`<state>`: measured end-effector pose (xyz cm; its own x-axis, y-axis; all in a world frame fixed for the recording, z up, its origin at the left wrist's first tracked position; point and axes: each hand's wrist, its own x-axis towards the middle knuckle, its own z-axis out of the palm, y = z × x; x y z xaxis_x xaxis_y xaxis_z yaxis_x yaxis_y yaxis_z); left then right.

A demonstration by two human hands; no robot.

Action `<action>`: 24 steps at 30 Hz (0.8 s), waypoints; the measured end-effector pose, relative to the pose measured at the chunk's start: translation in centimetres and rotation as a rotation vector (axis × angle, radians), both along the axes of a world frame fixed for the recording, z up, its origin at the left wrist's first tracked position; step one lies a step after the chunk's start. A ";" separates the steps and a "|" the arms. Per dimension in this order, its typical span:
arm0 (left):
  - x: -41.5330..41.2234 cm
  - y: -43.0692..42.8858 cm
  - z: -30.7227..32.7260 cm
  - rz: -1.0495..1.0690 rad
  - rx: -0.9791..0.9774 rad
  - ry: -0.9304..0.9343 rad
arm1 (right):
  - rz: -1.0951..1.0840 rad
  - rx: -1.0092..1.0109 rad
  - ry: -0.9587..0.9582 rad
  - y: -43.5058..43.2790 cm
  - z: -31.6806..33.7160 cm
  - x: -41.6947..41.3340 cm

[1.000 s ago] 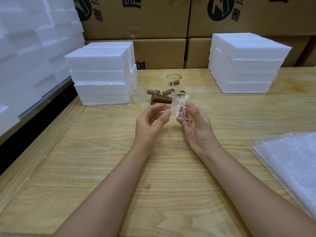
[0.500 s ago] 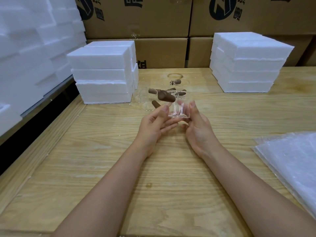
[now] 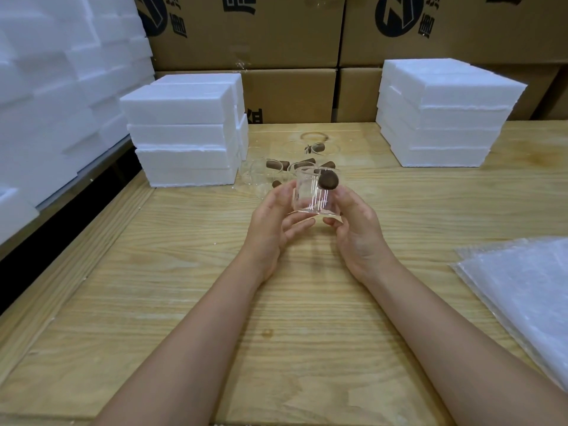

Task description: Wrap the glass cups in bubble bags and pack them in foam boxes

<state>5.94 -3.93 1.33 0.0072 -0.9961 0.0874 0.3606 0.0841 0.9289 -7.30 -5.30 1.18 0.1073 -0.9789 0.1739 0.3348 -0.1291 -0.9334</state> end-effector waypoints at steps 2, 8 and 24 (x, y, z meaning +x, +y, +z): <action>0.2 0.0 0.0 -0.064 0.027 0.032 | 0.017 -0.011 0.023 0.1 0.1 0.1; 0.1 0.2 0.1 -0.055 0.014 -0.009 | -0.117 -0.032 0.189 0.4 0.6 0.1; -0.4 -0.1 -0.2 0.137 -0.031 -0.061 | -0.606 -0.611 0.517 1.5 0.3 -0.2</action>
<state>5.57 -4.00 1.16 0.1367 -0.9830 0.1225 0.2872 0.1576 0.9448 -7.49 -3.76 1.49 -0.1752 -0.6521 0.7376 -0.3740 -0.6489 -0.6626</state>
